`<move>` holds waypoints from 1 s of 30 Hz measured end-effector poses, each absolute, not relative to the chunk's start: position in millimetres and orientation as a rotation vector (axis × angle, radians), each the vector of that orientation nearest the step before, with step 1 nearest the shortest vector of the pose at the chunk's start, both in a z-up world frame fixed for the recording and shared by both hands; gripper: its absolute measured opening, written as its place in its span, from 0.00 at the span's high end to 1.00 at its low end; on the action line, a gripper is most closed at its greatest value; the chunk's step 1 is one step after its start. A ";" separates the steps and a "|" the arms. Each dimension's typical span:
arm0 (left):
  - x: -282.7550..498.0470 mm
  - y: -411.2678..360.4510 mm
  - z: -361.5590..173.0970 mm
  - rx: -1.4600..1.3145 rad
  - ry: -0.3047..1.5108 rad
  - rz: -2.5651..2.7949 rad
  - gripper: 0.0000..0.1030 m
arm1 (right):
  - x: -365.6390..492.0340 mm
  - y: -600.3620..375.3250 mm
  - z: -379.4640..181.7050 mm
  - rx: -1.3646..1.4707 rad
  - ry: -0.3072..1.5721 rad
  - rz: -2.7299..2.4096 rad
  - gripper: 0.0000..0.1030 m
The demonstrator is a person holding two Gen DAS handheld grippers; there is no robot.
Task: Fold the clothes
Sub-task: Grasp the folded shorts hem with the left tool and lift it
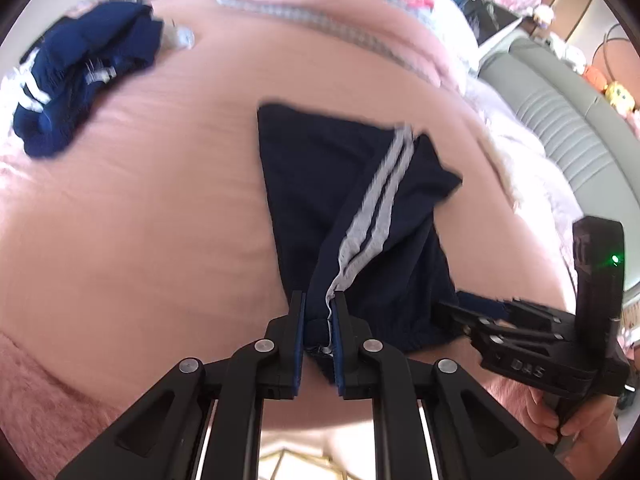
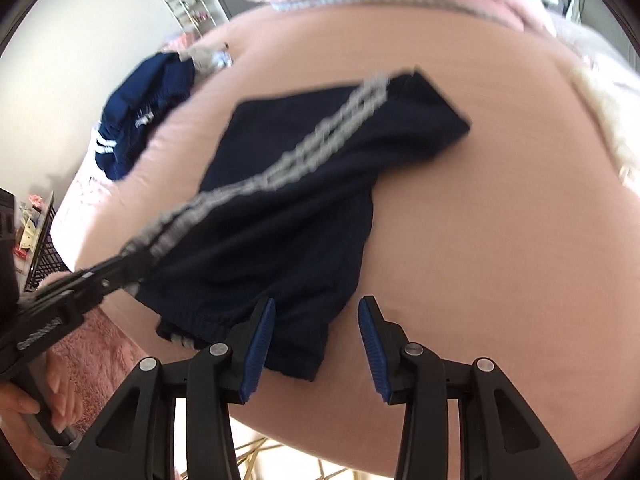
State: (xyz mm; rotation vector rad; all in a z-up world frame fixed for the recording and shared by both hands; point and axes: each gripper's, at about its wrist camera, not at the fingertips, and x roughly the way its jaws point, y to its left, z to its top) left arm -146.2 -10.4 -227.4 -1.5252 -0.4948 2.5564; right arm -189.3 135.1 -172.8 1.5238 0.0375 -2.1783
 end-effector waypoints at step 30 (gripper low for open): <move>-146.0 -46.5 -226.1 -1.593 -0.648 2.424 0.72 | -177.3 146.5 -174.9 1.564 -0.186 -2.071 0.82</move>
